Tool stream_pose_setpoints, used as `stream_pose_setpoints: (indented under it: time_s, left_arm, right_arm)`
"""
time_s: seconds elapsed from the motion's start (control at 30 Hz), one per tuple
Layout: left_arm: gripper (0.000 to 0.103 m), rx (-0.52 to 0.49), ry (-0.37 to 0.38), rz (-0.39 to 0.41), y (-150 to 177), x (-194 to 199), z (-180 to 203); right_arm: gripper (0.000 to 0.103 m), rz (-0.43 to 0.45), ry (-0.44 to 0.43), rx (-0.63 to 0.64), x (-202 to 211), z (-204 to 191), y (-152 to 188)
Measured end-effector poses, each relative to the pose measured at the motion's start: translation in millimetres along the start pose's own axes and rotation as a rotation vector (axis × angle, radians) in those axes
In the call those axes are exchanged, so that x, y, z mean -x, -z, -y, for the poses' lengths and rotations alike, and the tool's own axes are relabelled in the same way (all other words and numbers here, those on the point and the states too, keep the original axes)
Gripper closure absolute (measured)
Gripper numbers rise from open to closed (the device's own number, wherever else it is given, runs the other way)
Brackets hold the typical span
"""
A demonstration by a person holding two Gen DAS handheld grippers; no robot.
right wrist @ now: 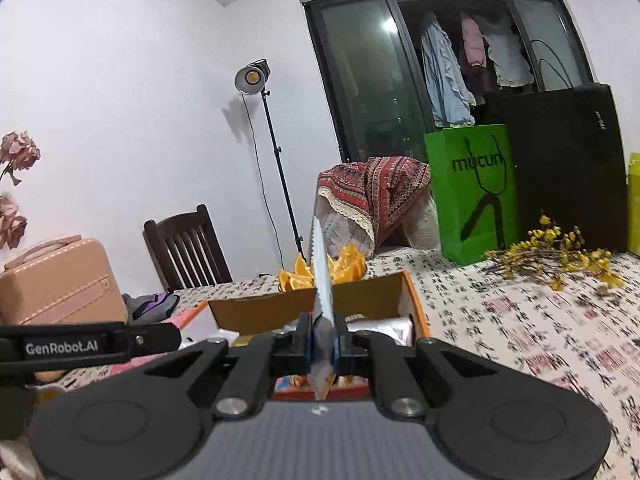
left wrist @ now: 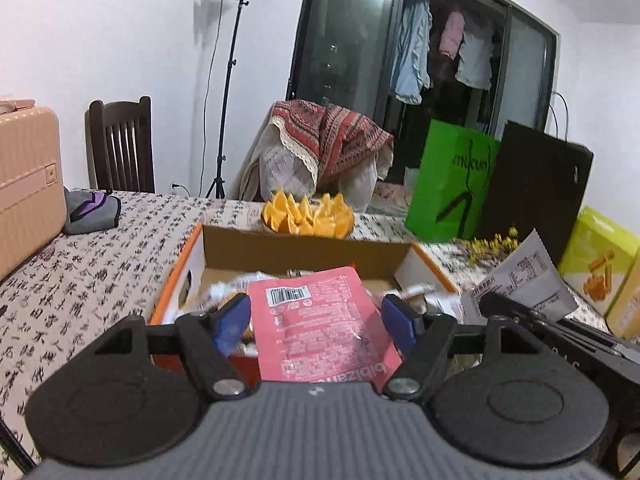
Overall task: Organize snacks
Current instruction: 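Carry the pink packet and white sachet over the box, then open both grippers to drop the packets into the box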
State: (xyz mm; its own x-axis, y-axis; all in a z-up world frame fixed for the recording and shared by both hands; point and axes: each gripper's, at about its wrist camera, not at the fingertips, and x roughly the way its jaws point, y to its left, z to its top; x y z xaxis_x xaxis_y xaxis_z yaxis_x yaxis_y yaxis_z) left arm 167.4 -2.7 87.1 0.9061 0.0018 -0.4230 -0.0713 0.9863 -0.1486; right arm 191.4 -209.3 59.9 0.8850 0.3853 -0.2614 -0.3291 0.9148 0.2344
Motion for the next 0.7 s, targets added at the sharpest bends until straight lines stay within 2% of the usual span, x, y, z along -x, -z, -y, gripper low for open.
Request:
stream_pose_setpoints:
  time_s: [0.37, 0.7]
  left_arm:
    - [0.029, 0.06, -0.02, 0.037, -26, -48, -22]
    - [0.029, 0.069, -0.053, 0.039, -22, -85, -37]
  right_arm:
    - [0.094, -0.02, 0.008, 0.011, -59, -15, -26]
    - [0.094, -0.089, 0.016, 0.001, -108, -6, -19]
